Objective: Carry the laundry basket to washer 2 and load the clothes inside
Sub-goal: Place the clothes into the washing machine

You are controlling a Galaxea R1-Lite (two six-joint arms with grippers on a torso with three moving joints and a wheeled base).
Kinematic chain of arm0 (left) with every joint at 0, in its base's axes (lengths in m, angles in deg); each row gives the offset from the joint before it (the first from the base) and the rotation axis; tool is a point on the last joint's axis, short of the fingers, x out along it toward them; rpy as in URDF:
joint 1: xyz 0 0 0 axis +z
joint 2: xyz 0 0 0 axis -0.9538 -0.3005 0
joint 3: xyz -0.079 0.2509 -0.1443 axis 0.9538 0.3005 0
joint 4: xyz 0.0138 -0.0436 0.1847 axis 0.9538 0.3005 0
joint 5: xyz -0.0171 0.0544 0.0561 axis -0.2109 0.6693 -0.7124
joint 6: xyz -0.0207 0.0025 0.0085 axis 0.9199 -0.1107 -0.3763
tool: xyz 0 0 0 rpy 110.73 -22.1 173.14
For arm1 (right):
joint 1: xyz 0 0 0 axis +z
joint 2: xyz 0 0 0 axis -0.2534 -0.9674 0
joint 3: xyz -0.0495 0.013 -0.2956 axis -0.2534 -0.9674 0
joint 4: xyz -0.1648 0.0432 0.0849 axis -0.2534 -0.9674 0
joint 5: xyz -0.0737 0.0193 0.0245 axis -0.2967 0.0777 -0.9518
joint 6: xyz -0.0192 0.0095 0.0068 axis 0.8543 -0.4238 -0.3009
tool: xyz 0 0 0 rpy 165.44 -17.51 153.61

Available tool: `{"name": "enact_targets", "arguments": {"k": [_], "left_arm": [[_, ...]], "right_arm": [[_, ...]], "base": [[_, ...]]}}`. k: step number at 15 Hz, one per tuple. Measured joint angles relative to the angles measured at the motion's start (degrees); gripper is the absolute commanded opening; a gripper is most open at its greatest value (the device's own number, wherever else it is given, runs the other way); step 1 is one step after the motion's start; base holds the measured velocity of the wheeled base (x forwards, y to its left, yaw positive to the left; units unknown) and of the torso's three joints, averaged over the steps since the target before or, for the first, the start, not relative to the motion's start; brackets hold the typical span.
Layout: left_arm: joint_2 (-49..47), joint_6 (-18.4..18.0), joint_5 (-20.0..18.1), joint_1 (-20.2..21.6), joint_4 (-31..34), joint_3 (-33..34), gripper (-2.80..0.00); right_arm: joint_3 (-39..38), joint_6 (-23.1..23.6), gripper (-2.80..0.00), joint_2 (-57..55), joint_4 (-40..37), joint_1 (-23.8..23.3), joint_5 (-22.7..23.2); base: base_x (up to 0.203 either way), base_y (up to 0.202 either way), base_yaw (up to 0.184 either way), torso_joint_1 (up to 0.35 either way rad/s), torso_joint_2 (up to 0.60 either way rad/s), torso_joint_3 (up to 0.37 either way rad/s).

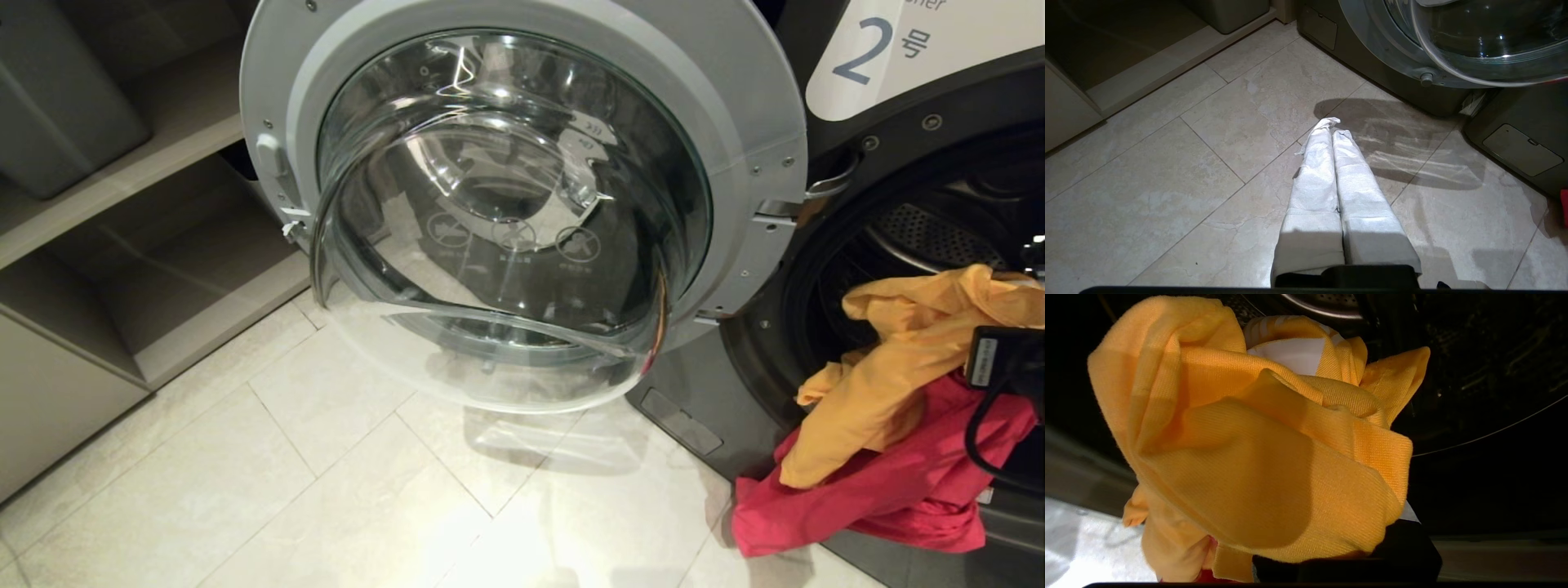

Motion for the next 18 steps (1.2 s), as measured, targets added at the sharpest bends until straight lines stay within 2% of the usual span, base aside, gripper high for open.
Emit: {"name": "enact_targets", "arguments": {"k": [3,6,8,12,18], "left_arm": [[0.00,0.02,0.00,0.00,0.00,0.00,-2.80],[0.00,0.02,0.00,0.00,0.00,0.00,-2.80],[0.00,0.02,0.00,0.00,0.00,0.00,-2.80],[0.00,0.02,0.00,0.00,0.02,0.00,-2.80],[0.00,0.00,0.00,0.02,-0.07,0.00,-2.80]], "right_arm": [[4.35,-3.54,-2.80,-8.03,1.95,-3.71,-1.42],[14.36,-7.38,-2.80,-15.69,2.17,-8.10,-2.50],[22.31,-9.01,-2.80,-20.47,2.23,-10.20,-5.02],[36.93,-9.54,-2.80,-29.42,2.48,-12.21,-9.99],[46.66,-9.90,-2.80,-39.31,1.57,-17.40,-10.76]], "base": [[0.000,0.000,0.000,0.000,0.00,0.000],[0.000,0.000,0.000,0.000,0.00,0.000],[0.000,0.000,0.000,0.000,0.00,0.000],[0.000,0.000,0.000,0.000,0.00,0.000],[0.000,0.000,0.000,0.005,0.00,-0.003]]}}
